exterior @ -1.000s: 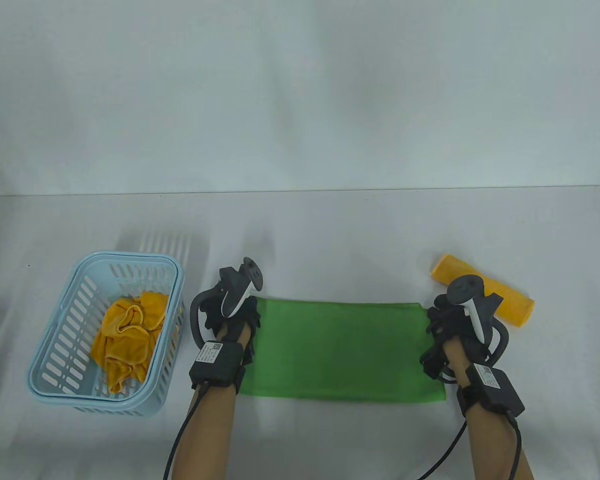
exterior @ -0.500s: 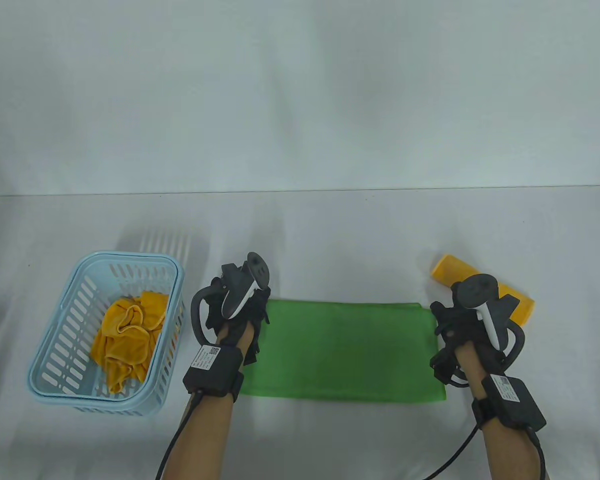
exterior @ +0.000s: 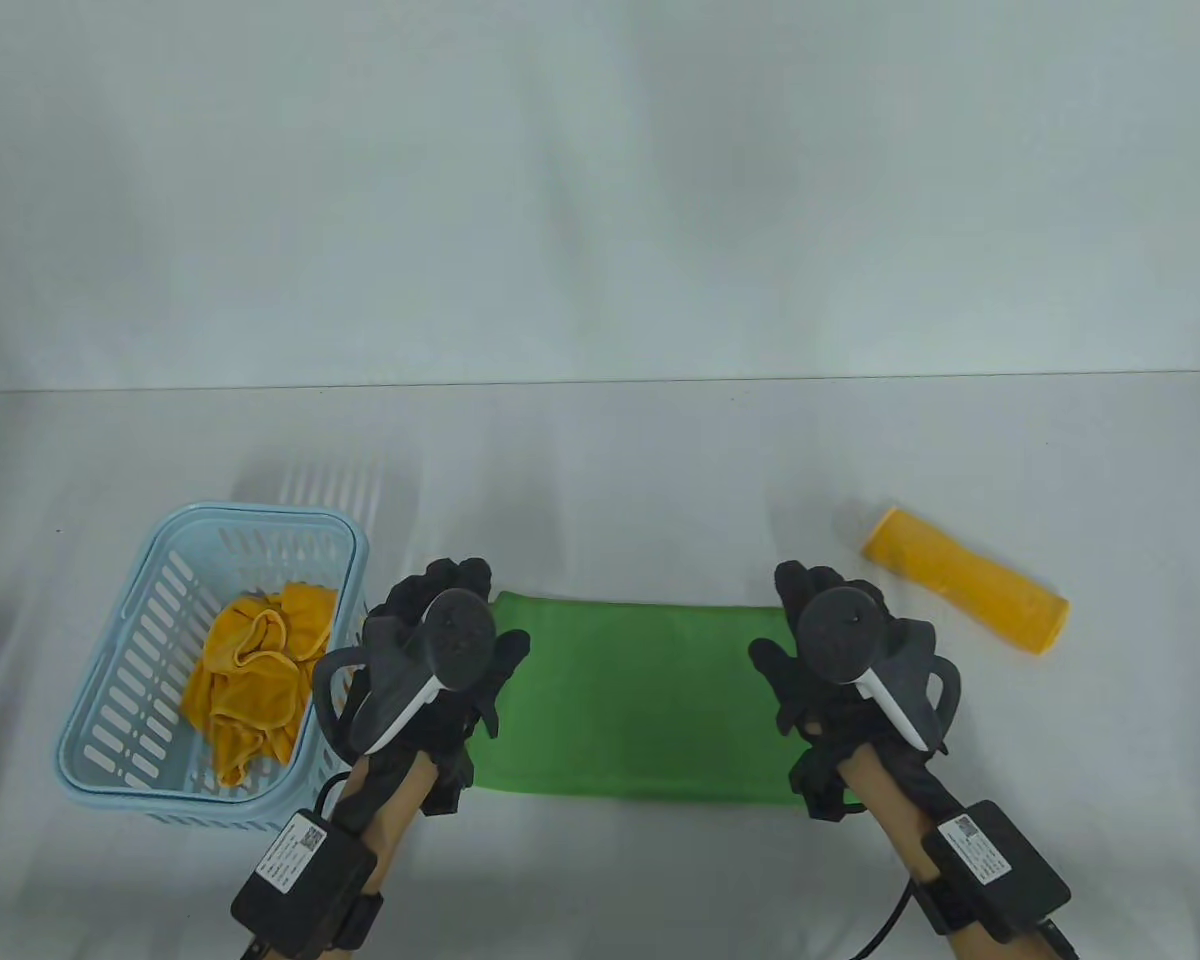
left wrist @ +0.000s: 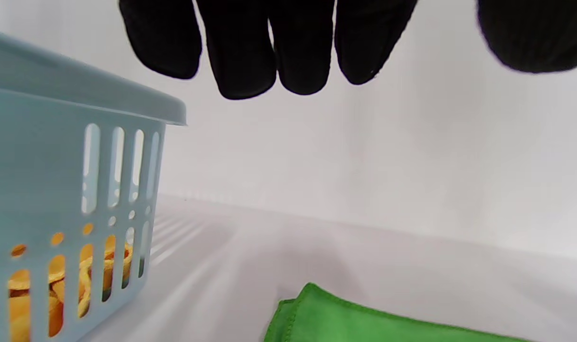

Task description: Roll square towel into towel roll

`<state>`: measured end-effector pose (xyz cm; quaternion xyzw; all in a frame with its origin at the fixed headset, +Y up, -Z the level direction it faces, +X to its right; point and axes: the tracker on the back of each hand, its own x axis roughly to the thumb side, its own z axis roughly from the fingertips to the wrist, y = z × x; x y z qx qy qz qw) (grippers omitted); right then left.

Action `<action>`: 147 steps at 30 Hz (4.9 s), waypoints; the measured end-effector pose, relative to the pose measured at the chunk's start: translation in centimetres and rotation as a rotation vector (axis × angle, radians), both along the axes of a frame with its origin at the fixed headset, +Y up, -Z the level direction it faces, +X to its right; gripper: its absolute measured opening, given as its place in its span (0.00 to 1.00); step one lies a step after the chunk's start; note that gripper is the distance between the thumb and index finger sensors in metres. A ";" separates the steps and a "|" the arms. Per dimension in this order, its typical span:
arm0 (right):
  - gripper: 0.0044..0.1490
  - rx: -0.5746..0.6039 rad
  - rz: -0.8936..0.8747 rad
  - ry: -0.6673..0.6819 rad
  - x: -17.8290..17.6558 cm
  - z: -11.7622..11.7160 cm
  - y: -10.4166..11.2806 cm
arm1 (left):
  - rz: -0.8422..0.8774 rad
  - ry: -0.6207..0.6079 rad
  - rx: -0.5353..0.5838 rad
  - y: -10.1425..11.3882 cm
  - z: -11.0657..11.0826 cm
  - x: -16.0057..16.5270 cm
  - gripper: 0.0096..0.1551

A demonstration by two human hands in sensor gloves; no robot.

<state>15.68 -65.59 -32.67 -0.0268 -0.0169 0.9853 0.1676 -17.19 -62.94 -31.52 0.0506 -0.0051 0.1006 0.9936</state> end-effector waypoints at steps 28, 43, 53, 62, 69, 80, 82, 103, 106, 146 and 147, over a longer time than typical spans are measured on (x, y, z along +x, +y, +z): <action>0.35 -0.395 0.070 0.442 -22.4 1.5 -9.7 | 0.135 -0.013 0.097 1.4 2.4 -3.0 0.48; 0.27 -0.222 0.108 0.323 -23.5 0.7 -10.1 | 0.124 -0.012 0.074 0.9 2.1 -2.9 0.48; 0.24 -0.289 -0.063 0.285 -21.2 -0.1 -8.2 | 0.140 -0.001 0.069 1.0 2.1 -3.3 0.47; 0.23 -0.269 -0.203 0.244 -16.9 -0.2 -2.7 | 0.150 0.004 0.065 1.0 2.1 -3.5 0.47; 0.23 -0.162 -0.153 0.230 -13.7 -0.9 2.4 | 0.152 -0.002 0.054 0.9 2.1 -3.5 0.47; 0.22 -0.049 -0.145 0.247 -10.2 -1.3 7.8 | 0.151 -0.154 -0.071 -0.1 1.8 -1.8 0.47; 0.22 -0.040 -0.164 0.243 -9.7 -1.2 8.4 | 0.151 -0.195 -0.105 -0.6 1.7 -1.2 0.47; 0.22 0.006 -0.238 0.273 -7.9 0.5 12.2 | 0.178 -0.348 -0.328 -4.8 0.8 2.7 0.38; 0.22 0.006 -0.259 0.260 -7.6 0.3 12.3 | 0.163 -0.343 -0.301 -4.6 1.0 2.7 0.37; 0.23 0.134 -0.810 0.121 3.1 3.0 20.0 | 0.519 -0.283 0.167 16.5 2.4 -1.0 0.23; 0.23 0.138 -0.830 0.126 3.3 3.3 20.4 | 0.530 -0.293 0.168 17.5 2.5 -1.1 0.23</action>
